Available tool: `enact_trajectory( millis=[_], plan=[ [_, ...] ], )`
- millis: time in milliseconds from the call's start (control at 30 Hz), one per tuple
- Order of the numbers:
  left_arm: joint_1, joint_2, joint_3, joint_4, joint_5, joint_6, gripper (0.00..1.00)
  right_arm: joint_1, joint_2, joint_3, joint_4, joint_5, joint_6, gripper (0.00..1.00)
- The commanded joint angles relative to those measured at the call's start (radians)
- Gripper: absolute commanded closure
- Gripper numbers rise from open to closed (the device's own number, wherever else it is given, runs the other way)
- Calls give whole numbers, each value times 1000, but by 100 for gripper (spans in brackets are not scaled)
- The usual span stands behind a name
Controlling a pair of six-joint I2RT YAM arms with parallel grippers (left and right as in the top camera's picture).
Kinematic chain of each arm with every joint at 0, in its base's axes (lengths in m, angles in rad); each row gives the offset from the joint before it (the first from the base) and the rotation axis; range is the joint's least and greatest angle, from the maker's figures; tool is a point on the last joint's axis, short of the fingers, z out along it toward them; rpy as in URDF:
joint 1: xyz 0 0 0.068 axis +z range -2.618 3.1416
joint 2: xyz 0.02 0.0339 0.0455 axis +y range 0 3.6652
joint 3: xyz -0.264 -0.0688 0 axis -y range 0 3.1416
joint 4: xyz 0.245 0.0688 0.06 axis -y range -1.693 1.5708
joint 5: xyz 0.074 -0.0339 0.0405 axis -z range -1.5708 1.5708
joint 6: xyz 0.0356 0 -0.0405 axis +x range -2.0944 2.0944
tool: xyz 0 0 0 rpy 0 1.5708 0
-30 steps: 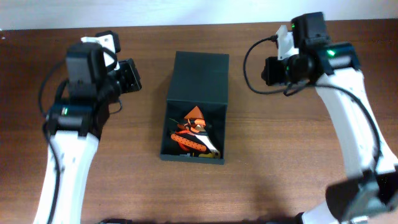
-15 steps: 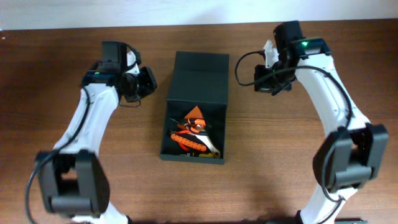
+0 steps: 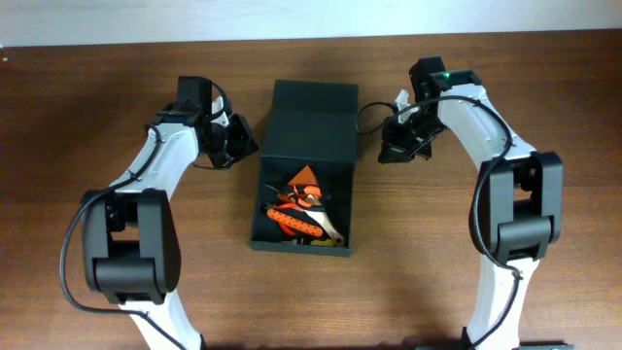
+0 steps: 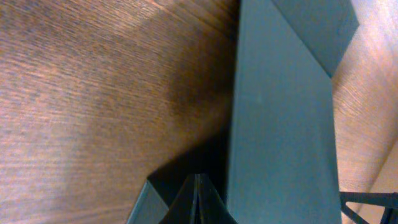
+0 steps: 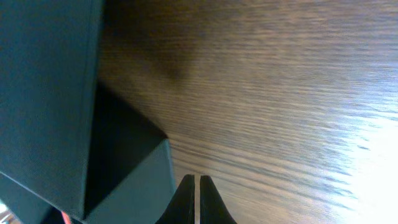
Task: Pack container
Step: 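Grip the box lid edges with both grippers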
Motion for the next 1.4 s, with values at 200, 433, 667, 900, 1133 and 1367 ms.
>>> enact_trajectory(
  millis=[200,433,667,900,1133,1367],
  plan=[
    [4,79,14,44,70,-29,98,-5,37,15,45,-114,41,96],
    [-6,127,14,99,143,-67,98,-5,39,11,87,-145,64,96],
    [-23,132,14,125,158,-67,98,1,68,11,106,-152,79,96],
    [-28,132,14,125,158,-67,98,19,119,11,190,-230,90,96],
    [-28,132,14,163,199,-66,98,22,119,11,271,-250,89,96],
    [-27,132,14,240,273,-19,98,23,112,11,323,-251,40,96]
  ],
)
